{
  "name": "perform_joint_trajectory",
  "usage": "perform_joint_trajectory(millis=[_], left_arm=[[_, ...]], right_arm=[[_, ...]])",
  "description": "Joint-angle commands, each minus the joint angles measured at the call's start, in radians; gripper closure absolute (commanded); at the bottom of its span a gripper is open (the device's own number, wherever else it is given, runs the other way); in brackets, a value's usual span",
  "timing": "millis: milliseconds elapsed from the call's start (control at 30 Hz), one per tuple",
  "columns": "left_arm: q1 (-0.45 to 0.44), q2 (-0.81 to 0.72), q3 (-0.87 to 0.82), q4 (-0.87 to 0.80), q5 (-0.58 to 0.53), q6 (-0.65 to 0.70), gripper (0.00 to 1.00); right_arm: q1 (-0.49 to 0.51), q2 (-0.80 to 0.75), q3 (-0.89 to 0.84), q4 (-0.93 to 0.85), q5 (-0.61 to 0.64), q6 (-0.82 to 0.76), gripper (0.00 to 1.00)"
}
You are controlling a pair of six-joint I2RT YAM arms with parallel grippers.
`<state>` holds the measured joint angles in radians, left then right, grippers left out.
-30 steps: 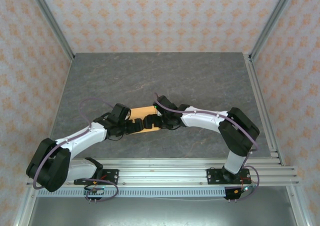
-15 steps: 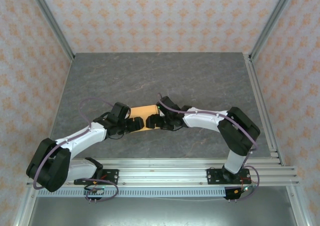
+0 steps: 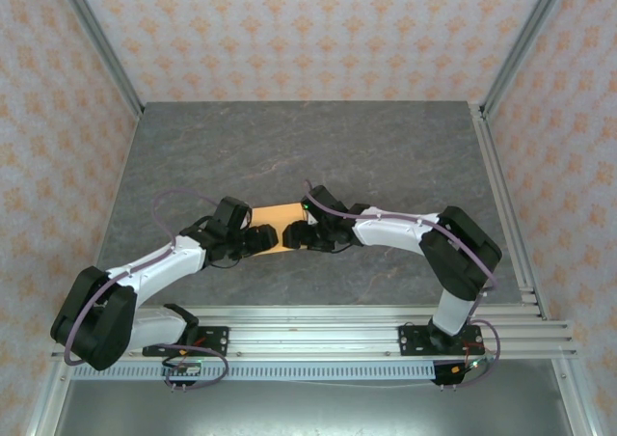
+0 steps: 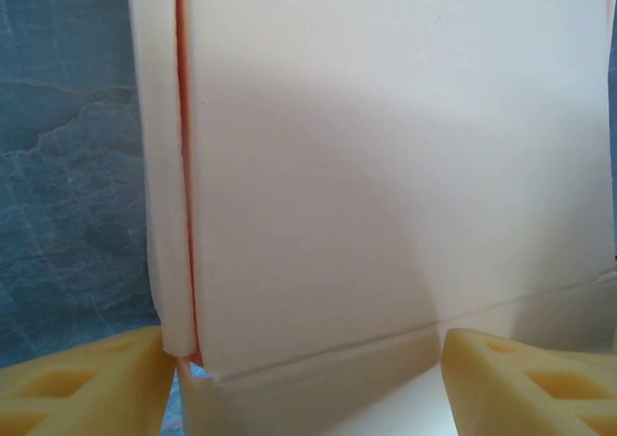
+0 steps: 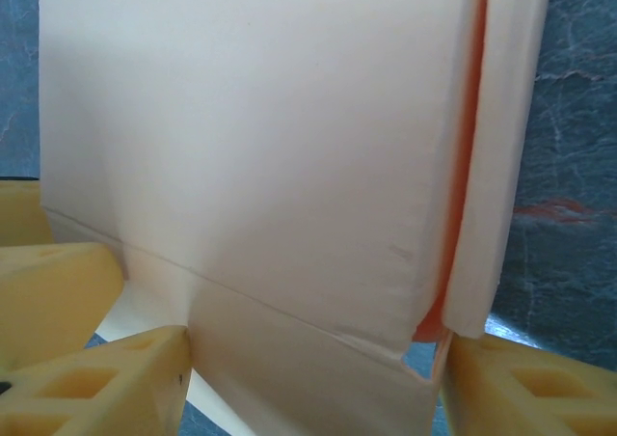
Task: Fold the paper box
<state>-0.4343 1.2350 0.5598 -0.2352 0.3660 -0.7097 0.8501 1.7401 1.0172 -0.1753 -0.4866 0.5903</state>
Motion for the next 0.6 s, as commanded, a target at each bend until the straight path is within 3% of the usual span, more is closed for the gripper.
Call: perform_joint_trajectory(millis=[0,333,567], left_arm=[[0.005,0.000,-0.003,0.033,0.026,-0.010,0.29],[0.006,-0.040,0.009,-0.082,-0.143,0.061,0.29],[0.006,-0.065,0.012,-0.095,-0.140,0.106,0.28]], right_arm=[[0.000,-0.014,0.020,-0.007,0.016,-0.003,0.34],[0.000,-0.013,0.017,-0.029,0.054,-0.026,0.31],[0.000,-0.026,0.024,-0.047,0.068,-0.040,0.25]])
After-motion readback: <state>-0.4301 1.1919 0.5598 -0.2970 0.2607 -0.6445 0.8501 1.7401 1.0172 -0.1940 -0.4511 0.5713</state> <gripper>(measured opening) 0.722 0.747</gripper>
